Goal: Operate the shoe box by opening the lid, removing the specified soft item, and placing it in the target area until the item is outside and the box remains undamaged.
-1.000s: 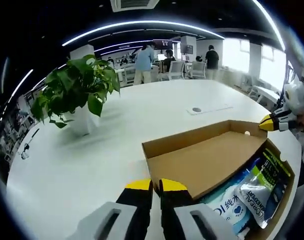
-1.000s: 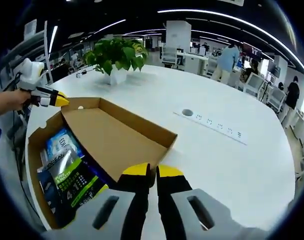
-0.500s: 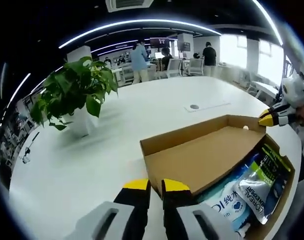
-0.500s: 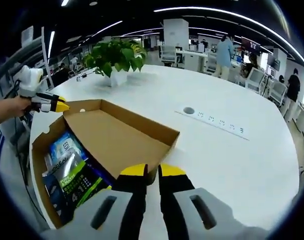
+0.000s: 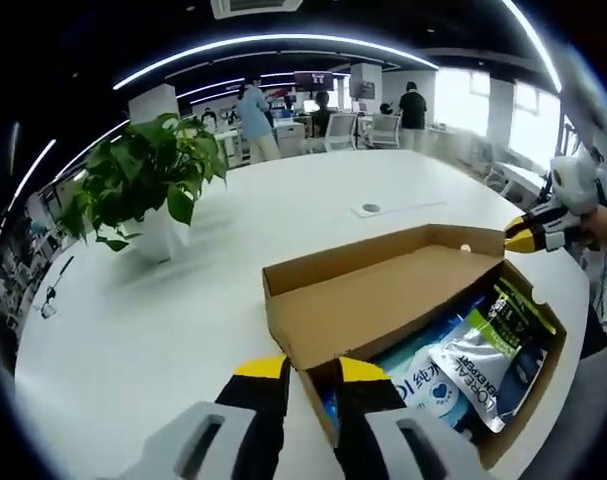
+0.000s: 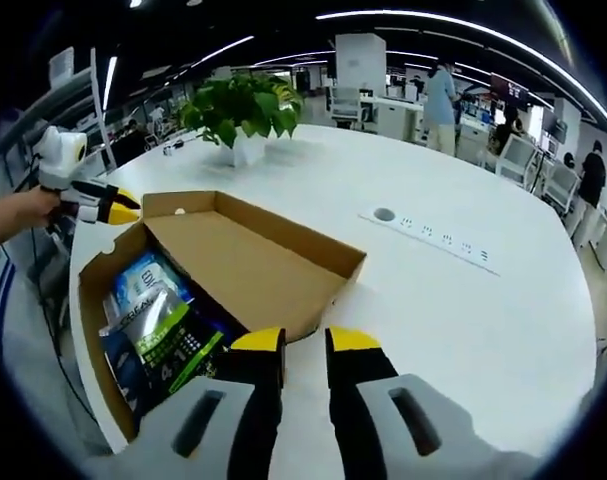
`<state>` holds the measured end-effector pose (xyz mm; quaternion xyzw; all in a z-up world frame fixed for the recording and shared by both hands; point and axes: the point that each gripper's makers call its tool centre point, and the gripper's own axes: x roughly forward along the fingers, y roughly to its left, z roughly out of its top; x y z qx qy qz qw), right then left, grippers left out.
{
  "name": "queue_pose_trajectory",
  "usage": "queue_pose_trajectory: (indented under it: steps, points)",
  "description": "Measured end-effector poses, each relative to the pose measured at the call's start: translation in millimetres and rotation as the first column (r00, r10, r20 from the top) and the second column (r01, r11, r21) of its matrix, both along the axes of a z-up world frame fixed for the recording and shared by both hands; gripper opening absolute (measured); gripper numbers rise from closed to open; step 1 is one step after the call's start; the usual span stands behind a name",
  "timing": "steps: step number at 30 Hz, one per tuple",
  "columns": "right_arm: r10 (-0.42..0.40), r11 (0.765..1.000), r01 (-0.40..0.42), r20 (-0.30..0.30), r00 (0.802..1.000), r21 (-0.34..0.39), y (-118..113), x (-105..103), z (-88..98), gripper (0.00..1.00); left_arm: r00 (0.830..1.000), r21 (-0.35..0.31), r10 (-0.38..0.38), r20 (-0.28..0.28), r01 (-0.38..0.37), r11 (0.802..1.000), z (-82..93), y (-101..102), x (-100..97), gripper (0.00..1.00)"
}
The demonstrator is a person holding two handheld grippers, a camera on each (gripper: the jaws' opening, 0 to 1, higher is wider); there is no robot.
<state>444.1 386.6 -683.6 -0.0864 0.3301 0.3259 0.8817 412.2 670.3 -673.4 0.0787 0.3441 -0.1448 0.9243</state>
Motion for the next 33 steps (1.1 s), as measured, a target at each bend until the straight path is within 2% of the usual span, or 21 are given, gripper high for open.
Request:
queue_pose_trajectory:
  steps: [5, 7, 12, 19, 26, 33]
  points:
    - [0.015, 1.0, -0.015, -0.004, 1.0, 0.01, 0, -13, 6.4, 0.2, 1.0, 0.002, -0.02, 0.001, 0.02, 1.0, 4.3, -10, -13.0, 0.21]
    - [0.025, 1.0, -0.025, -0.005, 1.0, 0.015, 1, -19, 8.9, 0.22, 1.0, -0.048, -0.018, -0.001, 0.018, 0.999, 6.0, -18, -18.9, 0.22]
    - [0.052, 0.998, -0.052, -0.006, 0.999, 0.018, 3, -33, 13.0, 0.26, 0.999, -0.041, -0.04, -0.026, 0.039, 0.998, -1.6, -29, -34.1, 0.24]
    - [0.068, 0.997, -0.067, -0.014, 0.998, 0.027, 4, -46, 15.3, 0.29, 0.993, -0.067, -0.088, -0.074, 0.083, 0.994, -12.2, -50, -54.9, 0.24]
    - [0.089, 0.996, -0.088, -0.025, 0.996, 0.034, 8, -59, 13.1, 0.32, 0.98, -0.135, -0.143, -0.139, 0.125, 0.983, -24.9, -73, -71.7, 0.25]
    - [0.101, 0.994, -0.099, -0.036, 0.994, 0.036, 11, -68, 8.3, 0.33, 0.969, -0.188, -0.168, -0.18, 0.133, 0.973, -34.1, -87, -78.4, 0.25]
